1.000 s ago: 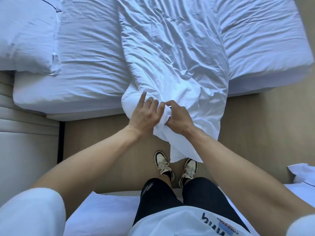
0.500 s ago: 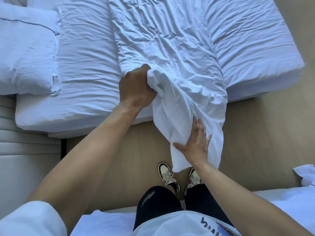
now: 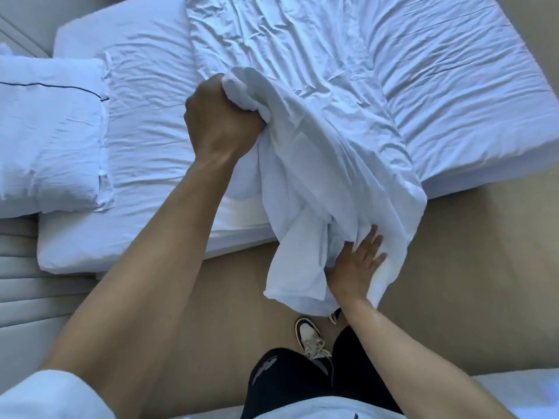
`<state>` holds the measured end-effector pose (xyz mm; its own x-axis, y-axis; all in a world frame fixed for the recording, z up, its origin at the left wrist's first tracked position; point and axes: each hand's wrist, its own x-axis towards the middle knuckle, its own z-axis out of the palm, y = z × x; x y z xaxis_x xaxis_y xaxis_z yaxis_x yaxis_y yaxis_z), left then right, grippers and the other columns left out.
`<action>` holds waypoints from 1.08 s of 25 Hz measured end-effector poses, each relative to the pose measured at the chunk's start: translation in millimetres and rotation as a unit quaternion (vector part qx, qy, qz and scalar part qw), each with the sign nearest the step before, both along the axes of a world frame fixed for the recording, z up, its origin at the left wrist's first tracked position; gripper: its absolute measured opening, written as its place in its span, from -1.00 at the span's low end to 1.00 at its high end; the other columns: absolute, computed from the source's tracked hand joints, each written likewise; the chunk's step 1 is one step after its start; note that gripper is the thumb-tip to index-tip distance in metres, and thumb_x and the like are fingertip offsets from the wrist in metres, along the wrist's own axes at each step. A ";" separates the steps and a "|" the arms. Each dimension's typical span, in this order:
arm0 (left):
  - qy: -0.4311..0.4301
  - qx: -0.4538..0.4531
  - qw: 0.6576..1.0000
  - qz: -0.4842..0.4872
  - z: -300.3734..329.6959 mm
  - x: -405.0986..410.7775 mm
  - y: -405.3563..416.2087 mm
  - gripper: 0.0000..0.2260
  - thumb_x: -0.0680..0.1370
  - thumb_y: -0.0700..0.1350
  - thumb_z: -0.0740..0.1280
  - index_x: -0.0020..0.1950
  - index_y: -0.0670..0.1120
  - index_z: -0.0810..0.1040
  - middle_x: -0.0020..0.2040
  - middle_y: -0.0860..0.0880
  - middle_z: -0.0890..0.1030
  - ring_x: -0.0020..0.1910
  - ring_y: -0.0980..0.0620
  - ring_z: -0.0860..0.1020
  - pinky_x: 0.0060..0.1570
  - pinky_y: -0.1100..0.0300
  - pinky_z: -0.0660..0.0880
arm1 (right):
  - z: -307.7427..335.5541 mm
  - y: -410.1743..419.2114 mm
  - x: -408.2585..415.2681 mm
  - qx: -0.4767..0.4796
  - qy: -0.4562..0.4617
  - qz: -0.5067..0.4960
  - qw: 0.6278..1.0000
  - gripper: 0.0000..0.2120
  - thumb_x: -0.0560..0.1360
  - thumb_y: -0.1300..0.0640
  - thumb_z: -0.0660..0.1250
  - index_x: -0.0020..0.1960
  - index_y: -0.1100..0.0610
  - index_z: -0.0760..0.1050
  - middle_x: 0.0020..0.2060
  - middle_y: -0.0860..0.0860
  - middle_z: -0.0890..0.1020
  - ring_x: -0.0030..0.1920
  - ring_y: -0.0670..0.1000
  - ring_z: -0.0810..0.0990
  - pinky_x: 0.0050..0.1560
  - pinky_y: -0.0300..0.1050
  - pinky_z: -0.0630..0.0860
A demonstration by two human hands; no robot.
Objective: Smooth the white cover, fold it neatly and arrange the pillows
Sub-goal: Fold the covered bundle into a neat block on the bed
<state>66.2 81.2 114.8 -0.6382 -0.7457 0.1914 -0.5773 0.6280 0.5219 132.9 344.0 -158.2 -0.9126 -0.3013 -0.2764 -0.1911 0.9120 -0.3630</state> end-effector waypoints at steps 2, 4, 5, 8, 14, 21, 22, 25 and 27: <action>0.005 0.018 0.999 0.044 2.8 -19.7 -15.8 -0.75 0.24 -0.06 0.45 -0.15 -0.13 0.57 -0.23 0.06 0.58 -0.20 0.03 0.55 -0.27 0.21 0.38 | 10.1 -39.7 -77.9 -0.032 -0.009 -0.050 0.998 0.02 0.38 -0.16 0.53 0.61 0.13 0.05 0.61 0.29 0.08 0.60 0.32 0.10 0.54 0.43 0.00; -0.004 0.050 0.996 0.078 6.9 -37.9 -34.1 -0.78 0.23 -0.07 0.47 -0.19 -0.09 0.58 -0.29 0.10 0.55 -0.21 0.04 0.55 -0.32 0.24 0.38 | 29.6 -59.9 -152.5 -0.108 0.016 -0.086 0.990 -0.08 0.46 -0.10 0.47 0.64 0.10 0.06 0.53 0.22 0.33 0.50 0.27 0.34 0.50 0.30 0.24; -0.012 0.064 0.994 0.093 6.9 -45.6 -43.0 -0.82 0.24 -0.08 0.46 -0.23 -0.06 0.55 -0.33 0.14 0.51 -0.22 0.05 0.53 -0.36 0.25 0.36 | 41.7 -66.5 -185.8 -0.150 0.020 -0.106 0.983 -0.13 0.49 -0.03 0.44 0.64 0.07 0.05 0.44 0.20 0.45 0.39 0.28 0.46 0.39 0.24 0.39; -0.012 0.097 0.986 0.133 2.1 -63.2 -67.6 -0.83 0.26 -0.10 0.44 -0.32 0.01 0.45 -0.36 0.16 0.44 -0.27 0.05 0.46 -0.34 0.25 0.35 | 72.0 -89.8 -263.0 -0.184 0.054 -0.079 0.978 -0.49 0.52 0.19 0.33 0.46 0.14 0.34 0.14 0.22 0.63 0.12 0.30 0.60 0.02 0.09 0.52; 0.000 0.125 0.980 0.154 3.0 -104.5 -117.8 -0.79 0.24 -0.09 0.49 -0.15 -0.07 0.61 -0.26 0.13 0.56 -0.17 0.05 0.55 -0.25 0.20 0.47 | 107.1 -152.3 -334.2 -0.237 0.168 0.017 0.957 -0.78 0.46 0.27 0.30 0.10 0.22 0.51 -0.11 0.22 0.59 -0.09 0.32 0.59 -0.14 0.14 0.52; 0.035 0.169 0.970 0.170 -9.8 -174.6 -257.3 -0.65 0.15 -0.04 0.40 -0.09 0.01 0.71 -0.09 0.06 0.71 -0.02 0.02 0.65 -0.01 0.11 0.62 | 156.1 -262.9 -462.8 -0.230 0.288 0.054 0.928 -0.62 0.46 0.31 0.30 0.25 0.11 0.56 -0.06 0.20 0.61 -0.08 0.32 0.60 0.01 0.15 0.50; 0.029 0.161 0.971 0.173 -17.9 -191.5 -284.5 -0.64 0.15 -0.03 0.40 -0.08 0.00 0.71 -0.08 0.06 0.71 -0.01 0.00 0.65 -0.01 0.10 0.62 | 158.0 -281.7 -486.2 -0.219 0.292 0.059 0.929 -0.59 0.46 0.29 0.31 0.29 0.10 0.54 -0.02 0.19 0.62 -0.04 0.32 0.60 0.06 0.15 0.49; -0.056 0.107 0.983 0.142 -70.3 -258.4 -351.7 -0.49 0.29 0.06 0.46 0.20 -0.07 0.54 0.09 -0.05 0.62 0.15 -0.15 0.58 0.08 0.02 0.54 | 133.7 -340.2 -538.7 -0.066 0.246 0.073 0.964 -0.37 0.48 0.11 0.42 0.51 0.11 0.34 0.28 0.19 0.56 0.32 0.29 0.49 0.46 0.24 0.23; -0.186 0.113 0.968 0.125 -122.4 -284.2 -359.6 -0.28 0.42 0.29 0.35 0.45 -0.07 0.31 0.34 -0.17 0.46 0.39 -0.23 0.40 0.32 -0.14 0.37 | 94.8 -361.0 -532.2 0.044 0.194 0.104 0.975 -0.23 0.51 -0.03 0.42 0.61 0.13 0.17 0.52 0.15 0.36 0.55 0.25 0.23 0.57 0.27 -0.10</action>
<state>-218.0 -278.4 -7.6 -0.4253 -0.8821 -0.2024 -0.8711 0.3383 0.3559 -399.4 -16.9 -63.5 -0.8751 -0.4820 0.0434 -0.4828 0.8630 -0.1488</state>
